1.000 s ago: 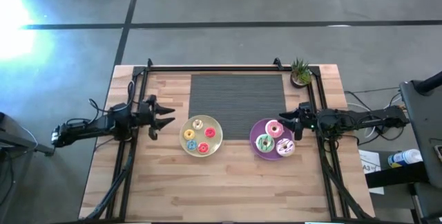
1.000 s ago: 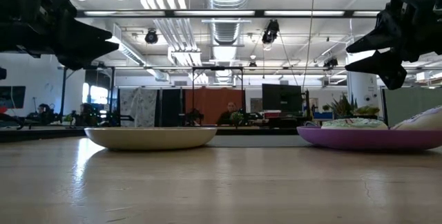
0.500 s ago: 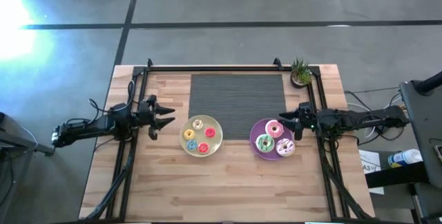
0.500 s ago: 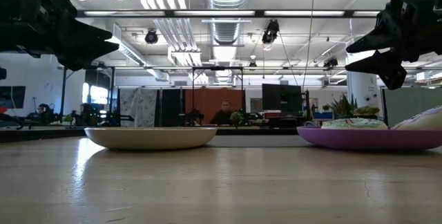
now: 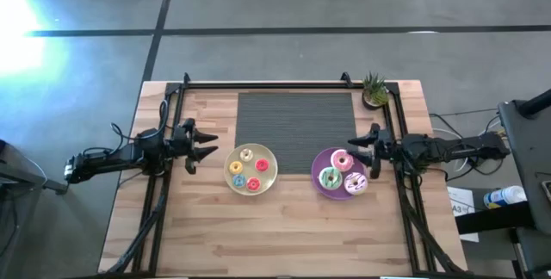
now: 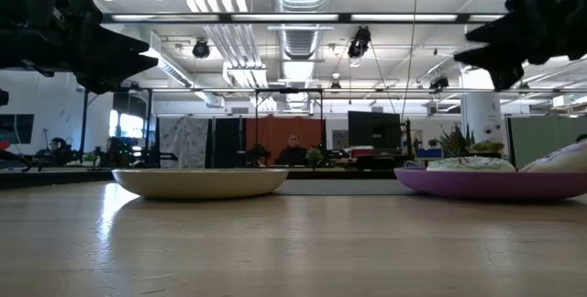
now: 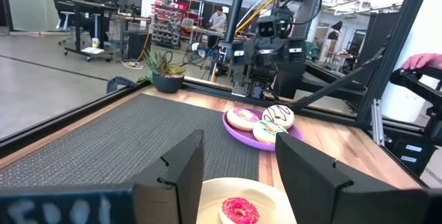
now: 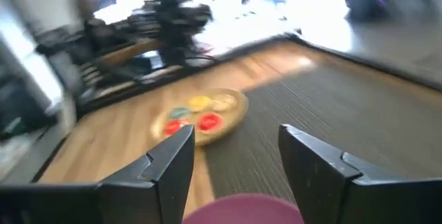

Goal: Pick & Place donuts
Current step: Return to Home Position

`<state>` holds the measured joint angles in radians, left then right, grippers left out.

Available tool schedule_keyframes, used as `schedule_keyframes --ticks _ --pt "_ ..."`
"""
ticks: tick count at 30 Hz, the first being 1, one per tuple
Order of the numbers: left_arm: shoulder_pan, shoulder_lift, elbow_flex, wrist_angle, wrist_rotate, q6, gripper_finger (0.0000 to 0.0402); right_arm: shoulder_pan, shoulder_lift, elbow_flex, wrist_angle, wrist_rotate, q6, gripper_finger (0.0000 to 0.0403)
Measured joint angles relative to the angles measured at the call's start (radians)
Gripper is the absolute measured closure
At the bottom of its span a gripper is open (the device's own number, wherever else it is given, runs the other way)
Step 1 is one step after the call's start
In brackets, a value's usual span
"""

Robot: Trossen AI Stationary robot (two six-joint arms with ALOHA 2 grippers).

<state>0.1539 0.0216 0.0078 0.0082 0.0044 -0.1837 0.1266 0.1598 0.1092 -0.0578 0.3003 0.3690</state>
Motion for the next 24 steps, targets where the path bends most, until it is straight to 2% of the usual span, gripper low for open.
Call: schedule_keyframes --ticks 4,7,9,16,24 --pt "0.0 0.0 0.0 0.0 -0.001 0.0 0.0248 -0.061 -0.064 -0.021 0.031 -0.219 -0.208 0.0202" --pt "0.0 0.0 0.0 0.0 -0.002 0.0 0.0248 -0.116 -0.14 -0.066 0.043 -0.317 -0.255 0.0202" --pt "0.0 0.0 0.0 0.0 -0.002 0.0 0.0248 -0.129 -0.16 -0.1 0.07 -0.322 -0.251 0.0202" --pt "0.0 0.014 -0.001 0.011 -0.005 0.0 0.0248 -0.091 -0.16 -0.1 0.069 -0.328 -0.355 0.0202" --pt "0.0 0.014 -0.001 0.013 -0.002 0.0 0.0248 -0.092 -0.143 -0.1 0.069 -0.327 -0.395 0.0202"
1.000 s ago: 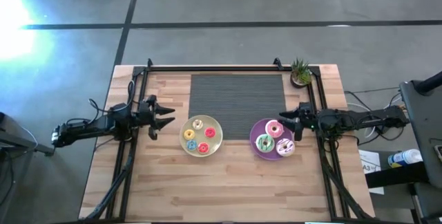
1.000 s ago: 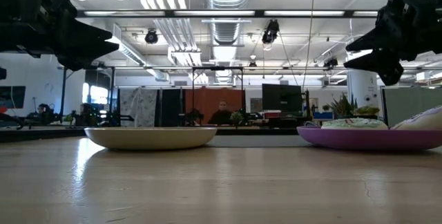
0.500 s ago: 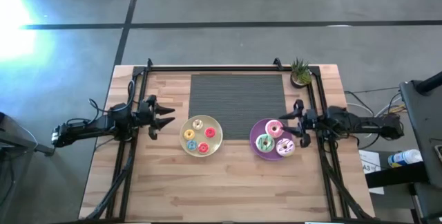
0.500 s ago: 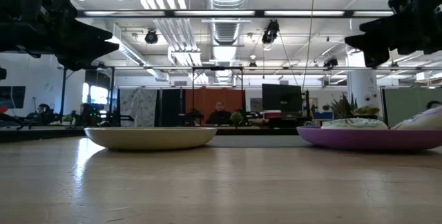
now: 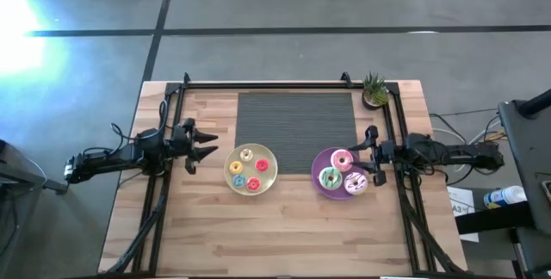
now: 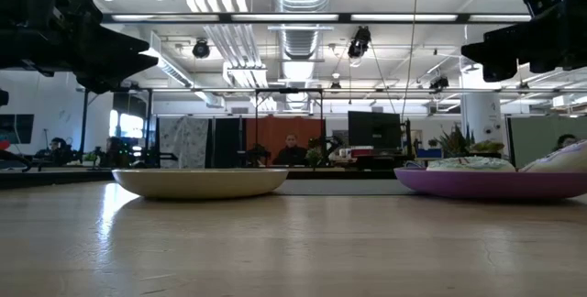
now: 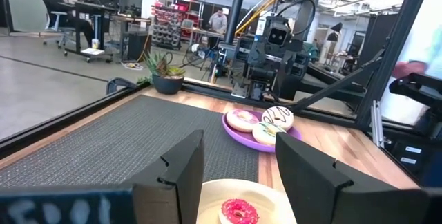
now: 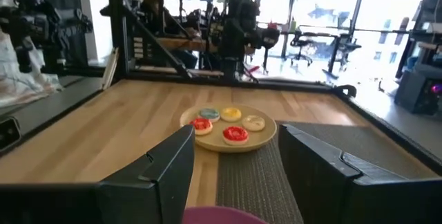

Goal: Pick & Place donuts
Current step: Return to Home Position

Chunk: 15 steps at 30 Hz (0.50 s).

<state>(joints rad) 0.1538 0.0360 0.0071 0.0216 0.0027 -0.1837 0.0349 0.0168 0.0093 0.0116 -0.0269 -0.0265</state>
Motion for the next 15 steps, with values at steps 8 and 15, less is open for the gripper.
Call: schedule_keyframes --ticks 8,15 --pt "0.0 0.001 0.0 0.001 0.003 0.0 0.0248 0.0 0.019 0.0 0.0 0.001 0.0 0.0202" --pt "0.0 0.001 0.0 0.001 0.003 0.0 0.0248 0.0 0.019 0.0 0.0 0.001 0.0 0.0202"
